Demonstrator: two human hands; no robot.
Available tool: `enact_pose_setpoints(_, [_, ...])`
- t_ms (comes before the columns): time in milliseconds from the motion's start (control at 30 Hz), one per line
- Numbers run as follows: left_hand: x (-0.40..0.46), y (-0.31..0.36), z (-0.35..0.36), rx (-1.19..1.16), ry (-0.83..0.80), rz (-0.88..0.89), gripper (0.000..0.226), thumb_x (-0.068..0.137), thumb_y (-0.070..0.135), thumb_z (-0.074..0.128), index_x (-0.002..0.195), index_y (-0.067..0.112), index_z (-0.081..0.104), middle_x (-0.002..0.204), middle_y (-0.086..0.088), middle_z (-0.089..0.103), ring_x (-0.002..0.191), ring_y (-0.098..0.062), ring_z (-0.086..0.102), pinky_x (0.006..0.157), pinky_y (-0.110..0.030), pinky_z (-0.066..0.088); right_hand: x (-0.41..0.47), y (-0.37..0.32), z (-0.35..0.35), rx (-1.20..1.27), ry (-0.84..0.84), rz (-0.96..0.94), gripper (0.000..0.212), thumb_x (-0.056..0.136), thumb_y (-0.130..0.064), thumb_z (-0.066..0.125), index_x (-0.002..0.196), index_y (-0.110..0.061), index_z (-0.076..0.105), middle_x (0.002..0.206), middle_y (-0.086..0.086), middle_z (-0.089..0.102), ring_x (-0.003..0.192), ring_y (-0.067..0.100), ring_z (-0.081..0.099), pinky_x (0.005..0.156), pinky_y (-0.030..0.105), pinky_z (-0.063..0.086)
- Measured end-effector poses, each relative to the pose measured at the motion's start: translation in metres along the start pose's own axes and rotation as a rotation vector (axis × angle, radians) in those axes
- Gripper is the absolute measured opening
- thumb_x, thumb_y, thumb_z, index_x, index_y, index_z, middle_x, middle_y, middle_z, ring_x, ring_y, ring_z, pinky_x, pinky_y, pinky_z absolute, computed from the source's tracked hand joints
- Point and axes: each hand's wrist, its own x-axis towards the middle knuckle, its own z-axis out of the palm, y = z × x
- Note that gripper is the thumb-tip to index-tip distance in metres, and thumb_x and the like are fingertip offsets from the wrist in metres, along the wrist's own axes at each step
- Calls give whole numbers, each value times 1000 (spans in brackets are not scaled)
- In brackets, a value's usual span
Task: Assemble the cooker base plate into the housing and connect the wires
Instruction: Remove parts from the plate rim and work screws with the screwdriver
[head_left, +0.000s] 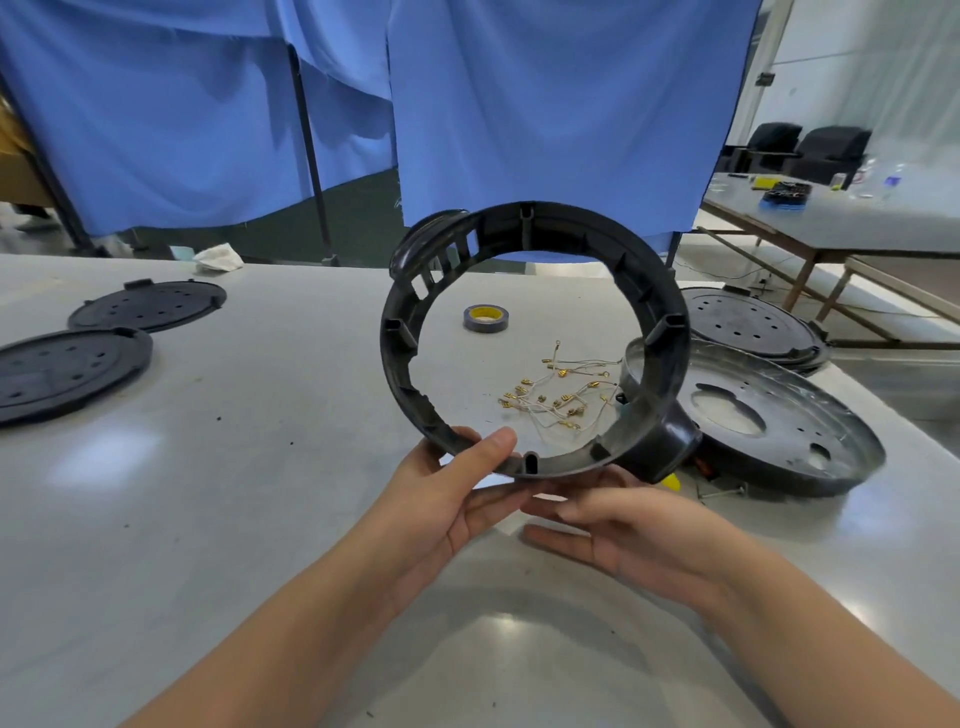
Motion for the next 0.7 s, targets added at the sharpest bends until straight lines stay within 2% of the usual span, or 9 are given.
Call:
enact_pose_setpoints(100, [1,0,-1,-5,40,-19,57,68,24,78,114,2,52,110,-26,69,96,-36,71,73,-27,58,0,-1,1,3,-22,36,72,58,-22,87,123,-7,61,127,12,63,115,26,60,99,44,49])
enact_pose_setpoints(167, [2,-2,0,2,55,-26,61,66,24,79,116,0,52,111,-25,68,95,-37,71,73,-28,59,2,-1,2,-5,41,59,69,58,-39,88,116,-10,66,121,13,66,108,24,63,92,40,53])
enact_pose_setpoints(267, [3,-5,2,20,62,-29,58,61,26,81,105,7,50,104,-22,71,93,-38,71,70,-29,59,5,2,2,0,152,48,67,63,-33,78,120,-1,62,117,14,67,102,23,66,84,35,57])
enact_pose_setpoints(333, [4,-6,4,48,65,-31,60,57,30,82,102,9,49,99,-17,72,92,-37,72,69,-30,59,6,3,1,14,161,22,64,65,-28,73,121,1,60,116,14,67,100,21,66,86,34,56])
enact_pose_setpoints(400, [4,-6,3,76,61,-31,64,54,31,84,103,9,49,96,-13,74,91,-34,72,68,-29,59,4,1,2,-1,158,-20,50,68,-26,70,112,-4,65,116,12,69,101,19,66,91,35,54])
enact_pose_setpoints(467, [4,-5,1,74,48,-49,66,55,25,85,107,6,50,101,-15,74,95,-32,72,68,-29,59,4,-1,3,-41,194,-69,36,75,-20,67,107,-4,66,113,12,70,106,20,66,92,35,54])
enact_pose_setpoints(533, [3,-4,-3,45,16,-77,59,58,15,84,107,4,53,106,-19,72,98,-30,71,70,-28,58,4,0,3,-89,252,-106,31,85,-13,63,113,3,63,114,14,69,111,23,64,88,33,54])
enact_pose_setpoints(700, [2,-4,-6,63,-45,-96,51,58,6,87,101,5,60,104,-17,73,97,-24,72,73,-25,58,4,5,5,-165,331,-140,28,86,-14,63,112,-2,66,112,7,71,110,19,64,94,37,52])
